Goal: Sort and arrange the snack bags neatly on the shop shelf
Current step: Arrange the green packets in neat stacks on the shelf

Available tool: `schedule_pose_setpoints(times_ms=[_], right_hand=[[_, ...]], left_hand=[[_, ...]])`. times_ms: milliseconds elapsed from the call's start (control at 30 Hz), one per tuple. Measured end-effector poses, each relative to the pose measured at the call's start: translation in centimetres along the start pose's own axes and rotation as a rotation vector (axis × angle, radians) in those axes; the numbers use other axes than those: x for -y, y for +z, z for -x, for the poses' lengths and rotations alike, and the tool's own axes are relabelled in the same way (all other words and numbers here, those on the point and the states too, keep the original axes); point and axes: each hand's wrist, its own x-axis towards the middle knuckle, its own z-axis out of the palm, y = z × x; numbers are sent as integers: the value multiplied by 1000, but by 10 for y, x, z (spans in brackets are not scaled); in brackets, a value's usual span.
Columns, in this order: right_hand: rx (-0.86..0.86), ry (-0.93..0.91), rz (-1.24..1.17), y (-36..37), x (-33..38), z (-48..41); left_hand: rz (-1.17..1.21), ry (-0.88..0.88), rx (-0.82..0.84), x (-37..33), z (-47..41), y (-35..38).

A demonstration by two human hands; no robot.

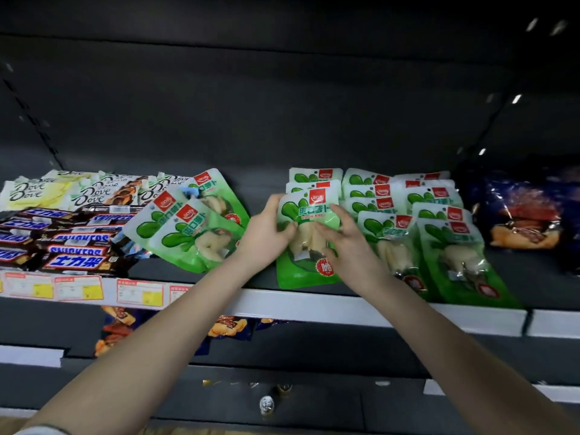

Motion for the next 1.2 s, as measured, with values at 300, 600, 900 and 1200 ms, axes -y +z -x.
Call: schedule_pose_setpoints(times_ms=[300,600,900,1200], right_hand=[[107,75,179,7,-5,13],[-13,8,279,12,4,18],[161,-9,94,9,5,8],[124,62,29,21,10,5]], left_hand=[[-470,0,100,16,-2,14],[-565,-63,89,30,0,11],[-638,-56,77,36,9,17],[-661,-75,32,39,11,20]])
